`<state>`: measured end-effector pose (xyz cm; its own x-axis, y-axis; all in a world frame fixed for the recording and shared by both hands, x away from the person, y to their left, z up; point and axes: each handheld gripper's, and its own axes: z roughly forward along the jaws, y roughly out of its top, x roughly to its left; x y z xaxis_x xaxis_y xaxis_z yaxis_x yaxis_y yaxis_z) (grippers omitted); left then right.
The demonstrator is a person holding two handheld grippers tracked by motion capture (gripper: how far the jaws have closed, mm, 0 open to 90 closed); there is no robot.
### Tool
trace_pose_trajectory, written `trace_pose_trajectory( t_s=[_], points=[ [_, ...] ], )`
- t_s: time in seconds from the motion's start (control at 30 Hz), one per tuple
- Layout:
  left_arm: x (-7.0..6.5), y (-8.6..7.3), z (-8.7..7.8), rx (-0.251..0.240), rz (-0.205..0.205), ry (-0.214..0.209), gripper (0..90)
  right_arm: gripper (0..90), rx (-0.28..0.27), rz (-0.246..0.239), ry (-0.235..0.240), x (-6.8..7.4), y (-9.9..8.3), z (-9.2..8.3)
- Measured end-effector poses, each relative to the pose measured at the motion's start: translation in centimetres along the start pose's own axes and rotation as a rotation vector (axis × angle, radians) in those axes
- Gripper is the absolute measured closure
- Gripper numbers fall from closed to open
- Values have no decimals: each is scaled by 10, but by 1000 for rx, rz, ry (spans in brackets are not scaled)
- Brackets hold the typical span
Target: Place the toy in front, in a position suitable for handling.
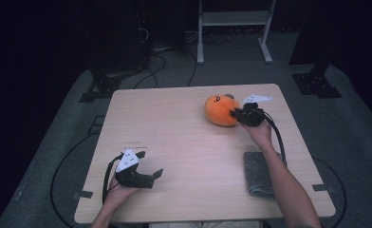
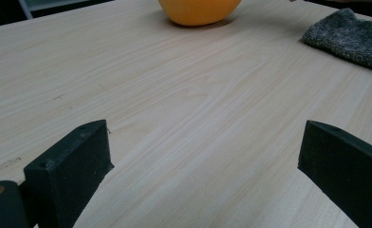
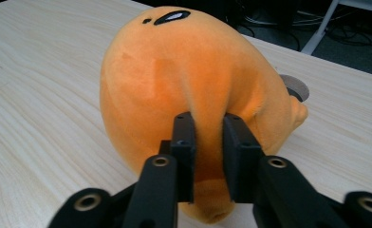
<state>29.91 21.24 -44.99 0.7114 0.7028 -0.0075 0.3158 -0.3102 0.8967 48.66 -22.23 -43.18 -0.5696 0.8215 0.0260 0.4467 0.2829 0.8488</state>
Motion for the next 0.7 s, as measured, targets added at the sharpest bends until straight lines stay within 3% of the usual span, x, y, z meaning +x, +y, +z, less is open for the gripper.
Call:
trace_pose_trajectory(
  t_s=[0.47, 0.7],
  points=[
    [1, 0, -3, -7, -2, 10, 28, 852, -26, 10, -1, 2, 5, -7],
    [0, 0, -1, -3, -1, 7, 28, 859, -47, -41, 28, 12, 13, -30]
  ],
)
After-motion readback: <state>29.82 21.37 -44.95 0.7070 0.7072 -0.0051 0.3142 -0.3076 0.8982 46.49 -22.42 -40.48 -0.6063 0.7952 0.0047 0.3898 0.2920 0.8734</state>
